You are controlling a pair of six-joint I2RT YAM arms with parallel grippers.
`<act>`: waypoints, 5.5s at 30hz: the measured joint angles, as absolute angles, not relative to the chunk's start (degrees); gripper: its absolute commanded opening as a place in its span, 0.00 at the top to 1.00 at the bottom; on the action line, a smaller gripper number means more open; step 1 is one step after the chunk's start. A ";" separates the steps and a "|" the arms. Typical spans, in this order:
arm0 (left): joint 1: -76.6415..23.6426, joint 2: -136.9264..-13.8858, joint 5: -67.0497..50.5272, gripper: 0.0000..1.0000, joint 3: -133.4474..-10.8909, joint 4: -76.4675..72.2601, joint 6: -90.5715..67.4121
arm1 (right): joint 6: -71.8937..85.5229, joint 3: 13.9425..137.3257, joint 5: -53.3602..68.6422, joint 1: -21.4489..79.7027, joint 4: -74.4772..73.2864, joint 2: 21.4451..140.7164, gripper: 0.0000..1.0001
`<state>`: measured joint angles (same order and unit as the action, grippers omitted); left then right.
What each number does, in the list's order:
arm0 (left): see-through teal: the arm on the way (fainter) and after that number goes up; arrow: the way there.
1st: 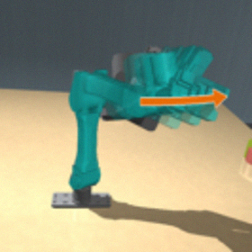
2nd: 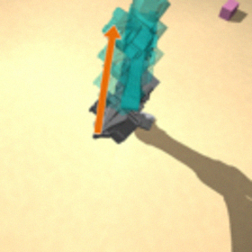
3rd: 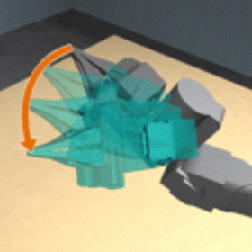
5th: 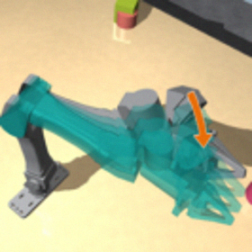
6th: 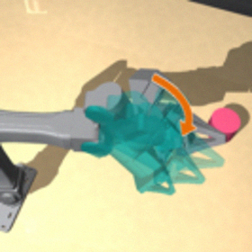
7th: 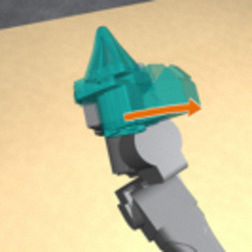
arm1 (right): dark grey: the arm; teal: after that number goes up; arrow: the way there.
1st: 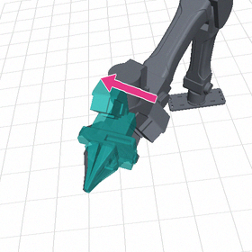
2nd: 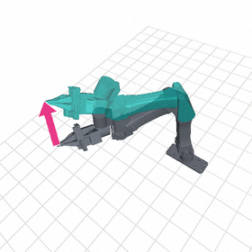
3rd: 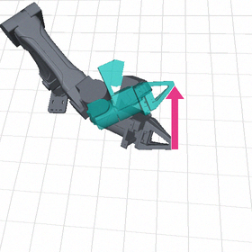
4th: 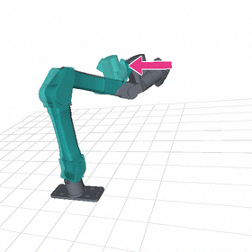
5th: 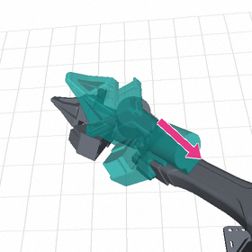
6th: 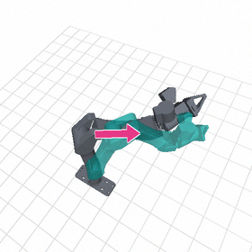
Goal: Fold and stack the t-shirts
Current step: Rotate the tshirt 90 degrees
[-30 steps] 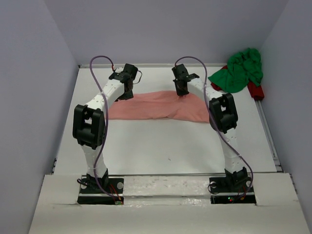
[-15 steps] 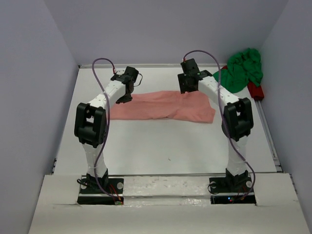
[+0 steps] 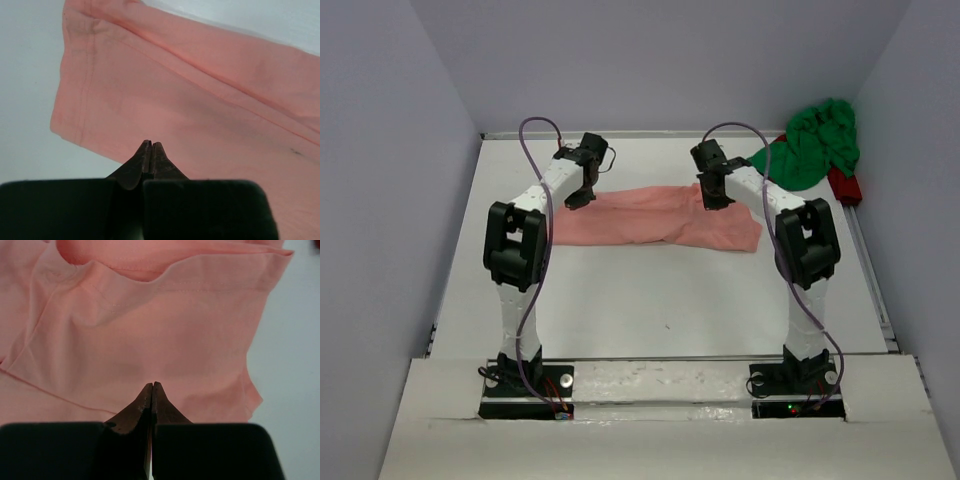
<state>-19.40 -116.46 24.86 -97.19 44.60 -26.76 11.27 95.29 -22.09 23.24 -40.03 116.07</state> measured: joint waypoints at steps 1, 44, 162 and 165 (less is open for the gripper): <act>-19.40 -117.01 24.86 1.00 -98.21 44.42 -26.65 | 11.53 96.09 -22.11 23.24 -40.51 118.15 1.00; -14.81 -118.50 5.37 1.00 -87.26 35.59 -27.75 | 11.27 115.42 -20.86 18.37 -52.10 135.11 1.00; -21.76 -142.82 -32.56 1.00 -118.26 20.99 -25.65 | 6.63 130.61 -10.85 15.05 -60.77 142.67 1.00; -20.49 -142.52 -31.97 1.00 -118.10 21.67 -25.63 | 5.78 134.50 -9.30 15.05 -61.08 144.90 1.00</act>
<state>-20.49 -142.52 -31.97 -118.10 21.67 -25.63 5.78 134.50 -9.30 15.05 -61.08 144.90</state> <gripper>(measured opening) 0.011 0.010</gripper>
